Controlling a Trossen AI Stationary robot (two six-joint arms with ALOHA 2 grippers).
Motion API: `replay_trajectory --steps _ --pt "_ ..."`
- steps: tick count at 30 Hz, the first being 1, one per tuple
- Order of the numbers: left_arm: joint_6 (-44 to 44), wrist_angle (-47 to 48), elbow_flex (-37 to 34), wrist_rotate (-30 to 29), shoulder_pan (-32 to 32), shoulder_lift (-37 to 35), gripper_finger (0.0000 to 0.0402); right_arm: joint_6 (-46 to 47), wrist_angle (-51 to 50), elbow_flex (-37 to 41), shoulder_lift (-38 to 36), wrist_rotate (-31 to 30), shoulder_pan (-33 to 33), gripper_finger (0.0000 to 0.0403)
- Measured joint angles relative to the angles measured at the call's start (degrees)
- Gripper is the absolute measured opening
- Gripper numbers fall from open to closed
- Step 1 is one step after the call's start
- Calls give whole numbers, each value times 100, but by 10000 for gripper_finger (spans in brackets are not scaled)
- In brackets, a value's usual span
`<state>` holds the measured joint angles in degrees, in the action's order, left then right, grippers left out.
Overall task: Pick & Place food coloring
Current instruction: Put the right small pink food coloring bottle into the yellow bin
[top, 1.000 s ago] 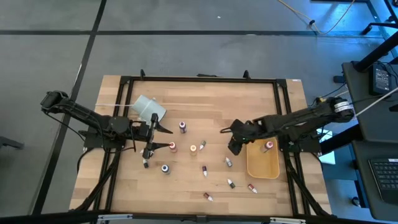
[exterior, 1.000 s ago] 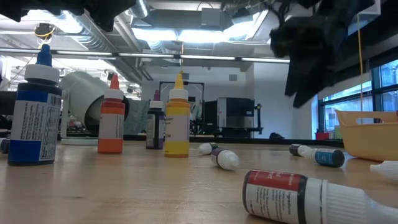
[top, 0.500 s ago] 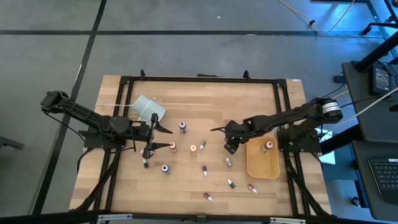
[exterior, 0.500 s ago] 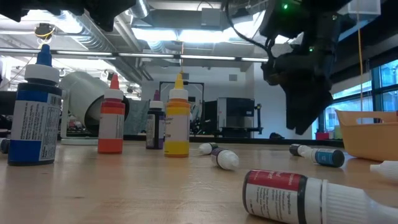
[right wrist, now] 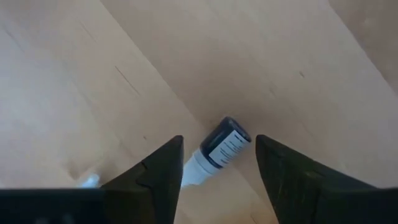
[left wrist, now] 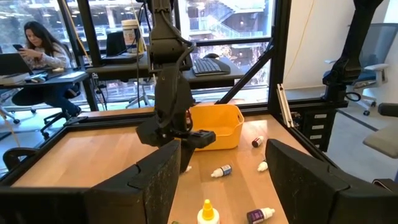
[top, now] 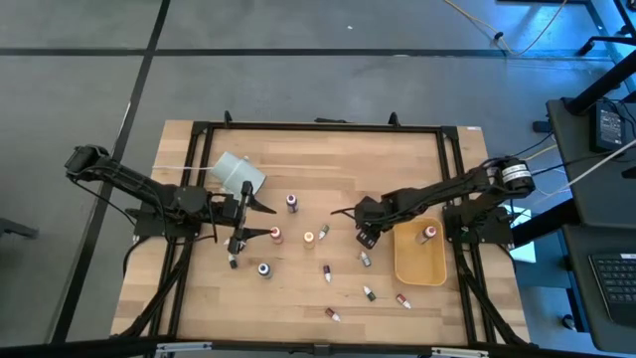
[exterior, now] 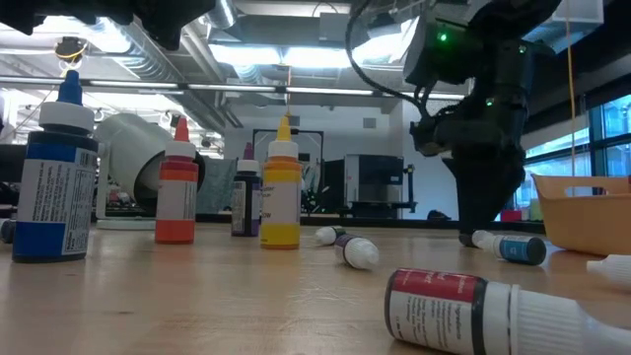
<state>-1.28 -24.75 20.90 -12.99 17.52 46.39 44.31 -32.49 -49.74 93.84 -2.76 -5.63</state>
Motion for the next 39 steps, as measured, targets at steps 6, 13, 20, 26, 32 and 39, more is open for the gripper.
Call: replay_trajectory --steps 6,13,20,26,32,39 --pt "0 63 -1 0 0 0 229 -6 2 0 155 -4 0 179" --pt "0 71 -1 0 0 0 232 -187 11 0 186 -44 9 124" --pt "0 76 -1 0 2 0 229 -463 9 0 178 -63 9 68" --pt "0 76 -1 0 0 0 231 -709 -471 -430 186 -63 0 72" --pt "0 86 -1 0 1 0 229 -1161 -1676 -1478 178 -421 -311 69" --pt "0 105 -1 0 2 0 231 -829 -3135 -2060 -283 -648 -963 74"
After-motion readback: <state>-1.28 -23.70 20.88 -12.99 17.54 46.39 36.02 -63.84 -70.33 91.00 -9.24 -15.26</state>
